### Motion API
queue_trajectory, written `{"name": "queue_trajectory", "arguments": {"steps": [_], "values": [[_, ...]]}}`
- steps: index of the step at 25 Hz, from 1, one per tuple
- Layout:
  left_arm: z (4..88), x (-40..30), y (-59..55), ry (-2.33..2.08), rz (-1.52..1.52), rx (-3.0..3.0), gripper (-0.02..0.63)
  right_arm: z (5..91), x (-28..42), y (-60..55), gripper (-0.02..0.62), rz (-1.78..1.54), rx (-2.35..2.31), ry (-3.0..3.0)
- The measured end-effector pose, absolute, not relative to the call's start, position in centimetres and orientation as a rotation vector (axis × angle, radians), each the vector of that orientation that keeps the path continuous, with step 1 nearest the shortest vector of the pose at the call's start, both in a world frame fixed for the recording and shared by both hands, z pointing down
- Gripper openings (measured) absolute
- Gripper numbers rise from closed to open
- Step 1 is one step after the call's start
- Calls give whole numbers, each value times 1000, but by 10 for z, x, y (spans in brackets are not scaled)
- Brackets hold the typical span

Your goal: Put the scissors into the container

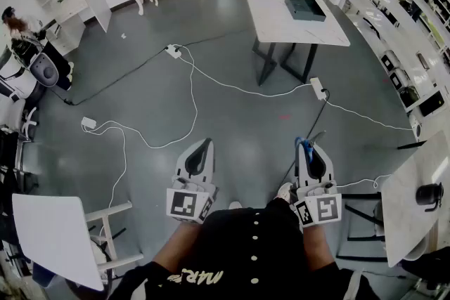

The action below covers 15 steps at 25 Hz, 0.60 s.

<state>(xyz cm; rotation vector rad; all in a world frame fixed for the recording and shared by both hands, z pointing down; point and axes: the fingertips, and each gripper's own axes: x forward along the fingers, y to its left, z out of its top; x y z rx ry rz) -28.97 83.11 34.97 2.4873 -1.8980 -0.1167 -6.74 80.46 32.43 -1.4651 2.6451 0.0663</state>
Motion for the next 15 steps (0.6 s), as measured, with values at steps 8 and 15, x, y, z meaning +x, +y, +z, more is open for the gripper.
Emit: {"name": "queue_trajectory", "arguments": {"steps": [8, 15], "values": [[350, -300, 828, -1897, -124, 2487, 26, 324, -79, 802, 55, 72, -1460, 2652], [347, -308, 825, -1885, -123, 2491, 26, 320, -87, 797, 55, 32, -1455, 2621]]}}
